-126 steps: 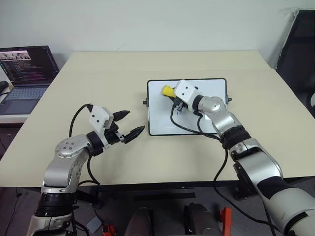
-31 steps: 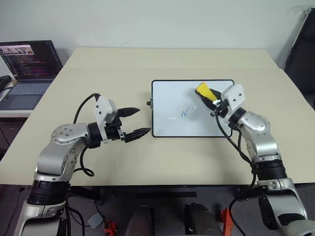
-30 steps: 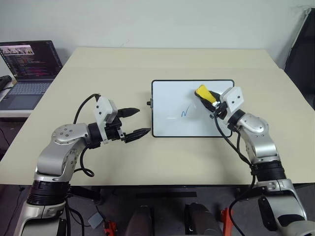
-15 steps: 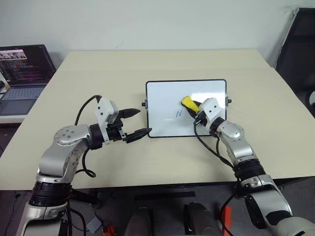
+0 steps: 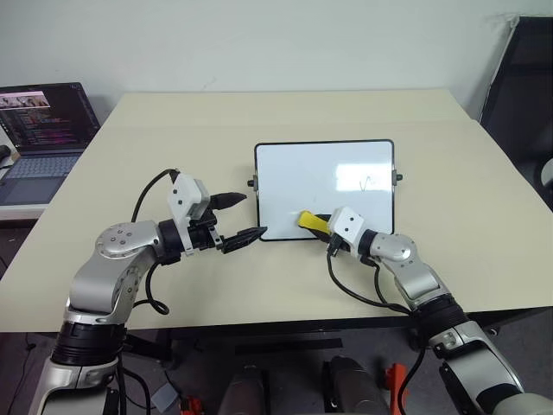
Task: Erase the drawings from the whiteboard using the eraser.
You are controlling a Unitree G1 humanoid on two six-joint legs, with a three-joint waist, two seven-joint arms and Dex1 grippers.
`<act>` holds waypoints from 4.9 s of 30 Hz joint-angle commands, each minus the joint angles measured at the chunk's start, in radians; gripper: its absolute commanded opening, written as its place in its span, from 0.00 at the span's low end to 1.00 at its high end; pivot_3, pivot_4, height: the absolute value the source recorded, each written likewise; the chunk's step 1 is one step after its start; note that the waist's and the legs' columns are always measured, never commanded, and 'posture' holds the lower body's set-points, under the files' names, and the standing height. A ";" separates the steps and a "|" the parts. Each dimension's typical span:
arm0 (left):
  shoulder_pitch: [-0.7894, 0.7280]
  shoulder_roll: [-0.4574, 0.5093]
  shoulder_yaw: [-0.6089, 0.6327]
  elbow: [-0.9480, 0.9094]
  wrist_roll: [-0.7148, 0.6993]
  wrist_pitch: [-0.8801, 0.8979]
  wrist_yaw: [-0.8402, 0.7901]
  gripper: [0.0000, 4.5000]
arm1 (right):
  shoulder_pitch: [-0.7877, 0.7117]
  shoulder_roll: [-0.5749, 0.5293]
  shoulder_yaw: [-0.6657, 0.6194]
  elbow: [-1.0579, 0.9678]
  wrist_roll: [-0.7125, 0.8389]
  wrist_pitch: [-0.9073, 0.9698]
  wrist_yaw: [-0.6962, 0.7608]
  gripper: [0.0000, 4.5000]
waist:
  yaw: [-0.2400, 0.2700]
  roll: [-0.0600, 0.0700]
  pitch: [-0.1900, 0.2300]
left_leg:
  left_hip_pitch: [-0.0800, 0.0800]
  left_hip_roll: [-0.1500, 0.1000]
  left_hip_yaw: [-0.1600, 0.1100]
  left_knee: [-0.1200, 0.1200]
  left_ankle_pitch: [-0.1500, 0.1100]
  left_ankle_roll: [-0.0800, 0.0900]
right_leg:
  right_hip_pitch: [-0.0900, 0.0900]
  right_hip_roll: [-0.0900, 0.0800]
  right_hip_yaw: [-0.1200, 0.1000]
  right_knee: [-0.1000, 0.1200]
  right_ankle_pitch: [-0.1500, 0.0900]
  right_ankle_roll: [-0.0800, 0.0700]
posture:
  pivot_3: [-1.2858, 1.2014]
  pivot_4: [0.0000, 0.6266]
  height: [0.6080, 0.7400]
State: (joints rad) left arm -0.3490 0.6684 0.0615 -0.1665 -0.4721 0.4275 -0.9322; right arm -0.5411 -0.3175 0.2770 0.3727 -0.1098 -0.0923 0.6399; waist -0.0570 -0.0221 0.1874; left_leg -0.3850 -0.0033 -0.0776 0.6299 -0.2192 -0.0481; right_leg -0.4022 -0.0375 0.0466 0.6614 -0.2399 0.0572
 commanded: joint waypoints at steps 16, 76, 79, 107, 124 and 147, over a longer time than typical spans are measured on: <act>-0.030 -0.006 -0.008 0.024 0.023 -0.028 -0.026 1.00 | -0.063 -0.050 -0.086 0.130 -0.035 0.034 -0.201 0.25 | 0.005 -0.002 -0.001 | 0.011 0.000 -0.001 0.000 0.001 0.001 | 0.014 -0.001 -0.001 -0.004 -0.003 -0.006 | 0.52 0.24 1.00; -0.103 0.043 -0.007 0.050 0.045 -0.028 -0.086 1.00 | -0.022 -0.167 -0.335 -0.096 0.190 0.161 -0.083 0.25 | 0.024 0.001 0.002 | -0.015 -0.001 -0.001 -0.002 -0.001 0.001 | -0.005 -0.002 -0.003 -0.015 0.003 -0.001 | 0.52 0.24 1.00; -0.108 0.040 -0.011 0.050 0.044 -0.026 -0.082 1.00 | -0.023 -0.156 -0.279 -0.075 0.139 0.185 -0.090 0.25 | 0.023 0.001 0.002 | -0.014 -0.001 -0.001 -0.002 -0.001 0.001 | -0.005 -0.002 -0.003 -0.014 0.003 -0.001 | 0.52 0.24 1.00; -0.127 0.032 -0.011 0.069 0.046 -0.035 -0.081 1.00 | -0.112 -0.165 -0.233 -0.037 0.080 0.210 -0.116 0.25 | 0.001 0.000 0.000 | -0.011 0.000 0.000 -0.001 0.002 0.004 | -0.003 0.000 -0.001 -0.014 0.007 0.002 | 0.52 0.24 1.00; -0.132 0.030 -0.011 0.077 0.052 -0.041 -0.078 1.00 | 0.053 -0.304 -0.268 -0.138 0.131 0.241 0.046 0.25 | -0.001 0.000 0.000 | -0.009 0.000 0.001 0.001 0.002 0.004 | -0.002 0.000 -0.001 -0.014 0.007 0.002 | 0.52 0.24 1.00; -0.116 0.020 0.013 0.016 0.012 -0.006 -0.072 1.00 | 0.106 -0.402 -0.594 -0.250 0.471 0.350 0.178 0.25 | 0.029 0.001 0.001 | -0.014 -0.002 0.000 -0.001 0.001 0.003 | -0.004 -0.003 -0.002 -0.016 0.008 0.003 | 0.52 0.24 1.00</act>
State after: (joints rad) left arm -0.4528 0.6829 0.0485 -0.0939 -0.4329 0.4179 -1.0110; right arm -0.4495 -0.6691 -0.2008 0.2253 0.2338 0.1842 0.7597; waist -0.0276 -0.0213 0.1886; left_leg -0.3997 -0.0054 -0.0777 0.6292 -0.2181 -0.0446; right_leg -0.4058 -0.0403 0.0449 0.6449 -0.2320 0.0601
